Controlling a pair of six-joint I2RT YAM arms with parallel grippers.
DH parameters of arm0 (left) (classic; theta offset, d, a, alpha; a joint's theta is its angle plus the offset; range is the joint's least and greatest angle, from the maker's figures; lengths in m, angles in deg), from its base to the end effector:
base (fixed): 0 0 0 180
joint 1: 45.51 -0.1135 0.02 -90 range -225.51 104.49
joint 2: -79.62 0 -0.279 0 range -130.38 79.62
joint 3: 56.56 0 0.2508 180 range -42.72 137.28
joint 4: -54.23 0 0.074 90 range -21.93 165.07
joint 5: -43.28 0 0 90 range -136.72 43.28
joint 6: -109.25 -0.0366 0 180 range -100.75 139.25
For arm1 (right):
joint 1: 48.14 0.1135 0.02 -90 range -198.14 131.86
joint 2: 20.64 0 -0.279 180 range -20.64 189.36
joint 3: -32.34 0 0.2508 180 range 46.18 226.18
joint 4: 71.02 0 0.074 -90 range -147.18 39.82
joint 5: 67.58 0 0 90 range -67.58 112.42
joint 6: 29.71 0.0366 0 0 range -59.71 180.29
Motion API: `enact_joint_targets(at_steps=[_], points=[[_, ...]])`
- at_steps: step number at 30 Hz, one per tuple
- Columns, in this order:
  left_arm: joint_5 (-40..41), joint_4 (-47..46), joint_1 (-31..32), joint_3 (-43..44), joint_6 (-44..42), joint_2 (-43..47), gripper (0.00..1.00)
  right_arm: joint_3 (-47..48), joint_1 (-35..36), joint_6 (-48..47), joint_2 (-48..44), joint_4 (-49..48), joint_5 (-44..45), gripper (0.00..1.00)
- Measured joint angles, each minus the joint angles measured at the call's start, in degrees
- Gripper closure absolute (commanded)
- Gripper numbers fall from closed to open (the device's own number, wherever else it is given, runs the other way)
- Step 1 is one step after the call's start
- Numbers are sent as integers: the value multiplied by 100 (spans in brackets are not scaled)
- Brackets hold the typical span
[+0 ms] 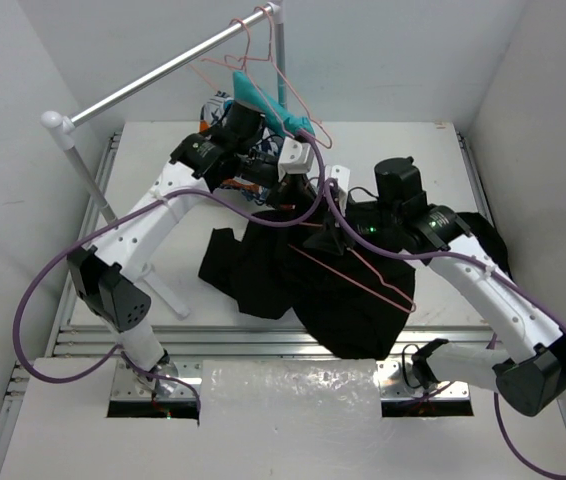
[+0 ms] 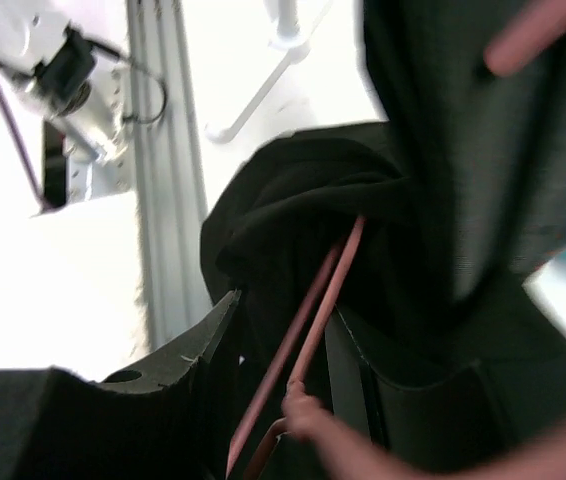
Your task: Place the shirt on the hanger
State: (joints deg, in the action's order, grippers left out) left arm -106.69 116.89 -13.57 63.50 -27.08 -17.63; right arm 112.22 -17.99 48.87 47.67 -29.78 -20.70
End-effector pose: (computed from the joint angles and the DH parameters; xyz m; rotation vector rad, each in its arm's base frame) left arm 0.2864 -0.2159 0.4283 1.6522 1.1897 -1.0100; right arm 0.2037 0.1472 0.3732 -1.1535 1.7284 0.9811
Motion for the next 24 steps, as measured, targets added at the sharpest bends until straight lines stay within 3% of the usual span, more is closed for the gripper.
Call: enact_joint_targets(at_steps=[7,11,14,17,24], points=[[-151,72,111,234,227,0,100,-636,-7,319,-254,-1213,166,100],[-155,-85,197,-328,463,133,99,-1331,17,361,-516,-1779,527,100],[-90,-175,321,-931,737,258,68,-2055,26,396,-634,-2240,743,100],[44,-291,487,-1154,1019,260,49,-2605,26,470,-577,-2688,844,100],[542,-422,525,-1158,1167,391,33,-3239,31,623,-199,-3381,922,100]])
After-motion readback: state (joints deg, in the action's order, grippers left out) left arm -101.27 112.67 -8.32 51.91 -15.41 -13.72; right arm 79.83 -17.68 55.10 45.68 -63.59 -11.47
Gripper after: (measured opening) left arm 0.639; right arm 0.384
